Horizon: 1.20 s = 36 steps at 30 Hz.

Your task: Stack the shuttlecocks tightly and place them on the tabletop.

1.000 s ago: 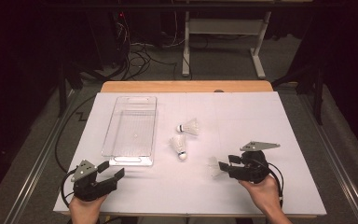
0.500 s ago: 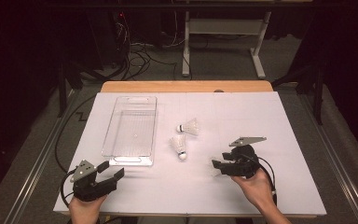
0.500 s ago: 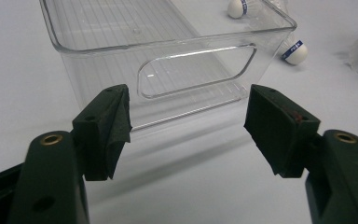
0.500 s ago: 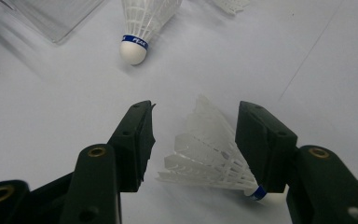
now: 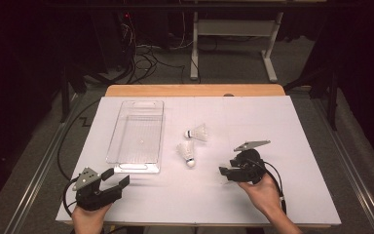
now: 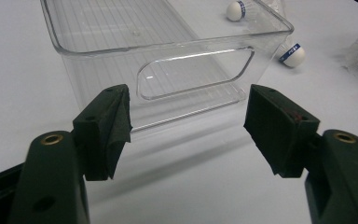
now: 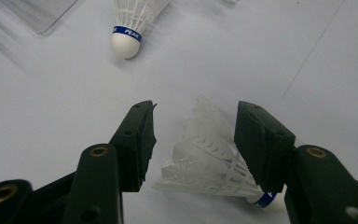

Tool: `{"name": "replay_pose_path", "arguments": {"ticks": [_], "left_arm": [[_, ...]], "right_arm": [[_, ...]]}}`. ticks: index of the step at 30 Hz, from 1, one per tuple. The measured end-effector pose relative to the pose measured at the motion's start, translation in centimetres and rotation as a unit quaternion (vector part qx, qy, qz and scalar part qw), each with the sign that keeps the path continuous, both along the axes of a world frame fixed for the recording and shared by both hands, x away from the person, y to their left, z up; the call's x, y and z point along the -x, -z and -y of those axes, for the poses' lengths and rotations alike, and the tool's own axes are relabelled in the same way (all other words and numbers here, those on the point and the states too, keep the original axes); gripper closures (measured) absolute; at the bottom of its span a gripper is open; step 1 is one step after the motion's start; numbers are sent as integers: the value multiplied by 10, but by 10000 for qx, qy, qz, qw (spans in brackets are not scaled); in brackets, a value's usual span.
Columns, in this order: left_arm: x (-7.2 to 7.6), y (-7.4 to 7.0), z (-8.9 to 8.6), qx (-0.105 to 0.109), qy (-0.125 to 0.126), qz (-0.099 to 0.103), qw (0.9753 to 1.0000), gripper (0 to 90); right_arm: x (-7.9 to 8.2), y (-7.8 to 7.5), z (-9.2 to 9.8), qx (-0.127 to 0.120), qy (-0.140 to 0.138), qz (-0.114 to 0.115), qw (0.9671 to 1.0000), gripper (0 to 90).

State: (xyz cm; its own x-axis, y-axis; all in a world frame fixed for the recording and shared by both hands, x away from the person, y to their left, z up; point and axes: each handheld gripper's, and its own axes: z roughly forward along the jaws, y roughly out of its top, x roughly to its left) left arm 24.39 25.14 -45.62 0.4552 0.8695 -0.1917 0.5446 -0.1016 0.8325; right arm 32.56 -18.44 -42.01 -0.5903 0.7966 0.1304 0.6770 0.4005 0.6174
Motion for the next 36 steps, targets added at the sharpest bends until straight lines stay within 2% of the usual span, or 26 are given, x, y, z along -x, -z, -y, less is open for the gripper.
{"name": "replay_pose_path", "arguments": {"ticks": [15,27,36], "left_arm": [[0,0,0,8,6,-10,10000,321],[0,0,-1,20,1,-8,10000,322],[0,0,-1,5,1,-3,10000,322]], "right_arm": [[-2,0,-3,240,50,-4,9997,593],[-2,0,-4,267,-11,-84,9996,701],[-2,-2,-5,333,-57,-21,9994,780]]}}
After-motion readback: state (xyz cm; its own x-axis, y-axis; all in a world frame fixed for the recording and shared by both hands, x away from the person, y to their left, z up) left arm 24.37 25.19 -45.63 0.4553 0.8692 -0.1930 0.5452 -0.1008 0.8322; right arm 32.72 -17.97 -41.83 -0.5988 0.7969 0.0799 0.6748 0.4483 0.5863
